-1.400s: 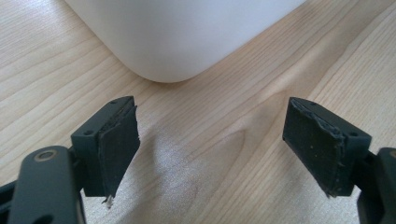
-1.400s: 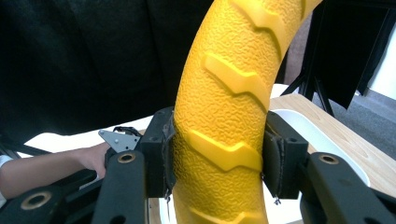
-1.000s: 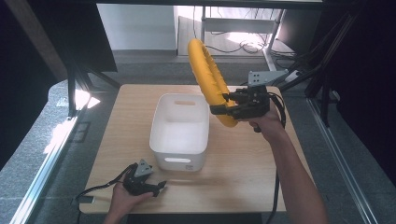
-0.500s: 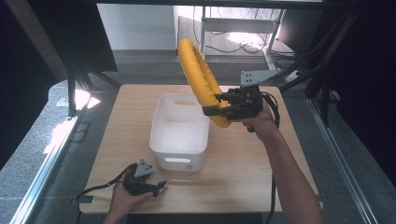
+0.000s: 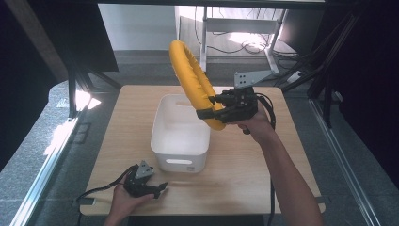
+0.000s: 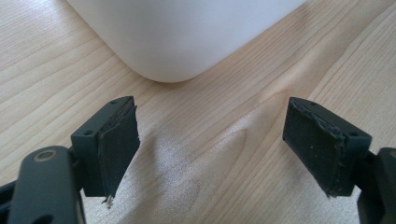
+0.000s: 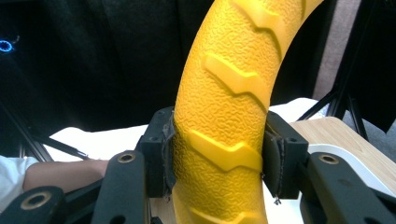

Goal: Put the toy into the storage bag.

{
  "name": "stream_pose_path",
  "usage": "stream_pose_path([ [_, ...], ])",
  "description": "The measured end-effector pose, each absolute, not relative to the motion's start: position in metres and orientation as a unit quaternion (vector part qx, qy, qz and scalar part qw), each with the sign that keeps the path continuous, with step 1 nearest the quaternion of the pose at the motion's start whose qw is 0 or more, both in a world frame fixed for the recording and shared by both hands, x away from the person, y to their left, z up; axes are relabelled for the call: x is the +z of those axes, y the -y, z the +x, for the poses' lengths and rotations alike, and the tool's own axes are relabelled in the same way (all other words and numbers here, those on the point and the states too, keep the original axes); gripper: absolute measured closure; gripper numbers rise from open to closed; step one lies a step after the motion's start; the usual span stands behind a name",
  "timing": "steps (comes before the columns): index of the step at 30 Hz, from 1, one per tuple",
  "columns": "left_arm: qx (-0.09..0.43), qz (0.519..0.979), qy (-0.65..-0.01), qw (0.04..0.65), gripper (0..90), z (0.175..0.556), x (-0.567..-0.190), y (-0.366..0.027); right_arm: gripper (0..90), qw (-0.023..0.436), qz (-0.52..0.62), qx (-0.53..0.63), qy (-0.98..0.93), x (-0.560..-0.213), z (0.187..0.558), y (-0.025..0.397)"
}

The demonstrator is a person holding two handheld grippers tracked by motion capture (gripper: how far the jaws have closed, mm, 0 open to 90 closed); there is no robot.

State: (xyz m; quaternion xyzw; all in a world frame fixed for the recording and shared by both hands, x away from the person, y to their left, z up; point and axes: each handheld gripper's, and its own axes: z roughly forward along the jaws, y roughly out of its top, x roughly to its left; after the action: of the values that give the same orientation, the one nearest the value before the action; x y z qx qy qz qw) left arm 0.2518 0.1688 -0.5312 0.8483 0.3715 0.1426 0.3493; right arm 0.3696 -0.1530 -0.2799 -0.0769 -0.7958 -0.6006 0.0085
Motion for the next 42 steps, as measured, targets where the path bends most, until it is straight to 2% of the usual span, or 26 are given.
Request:
stream_pose_path([
  [42,0.142,0.85,-0.371,0.345,18.5,0.252,-0.532,-0.169,51.5,0.058,-0.044,-0.588,0.805,-0.3,0.361,0.113],
])
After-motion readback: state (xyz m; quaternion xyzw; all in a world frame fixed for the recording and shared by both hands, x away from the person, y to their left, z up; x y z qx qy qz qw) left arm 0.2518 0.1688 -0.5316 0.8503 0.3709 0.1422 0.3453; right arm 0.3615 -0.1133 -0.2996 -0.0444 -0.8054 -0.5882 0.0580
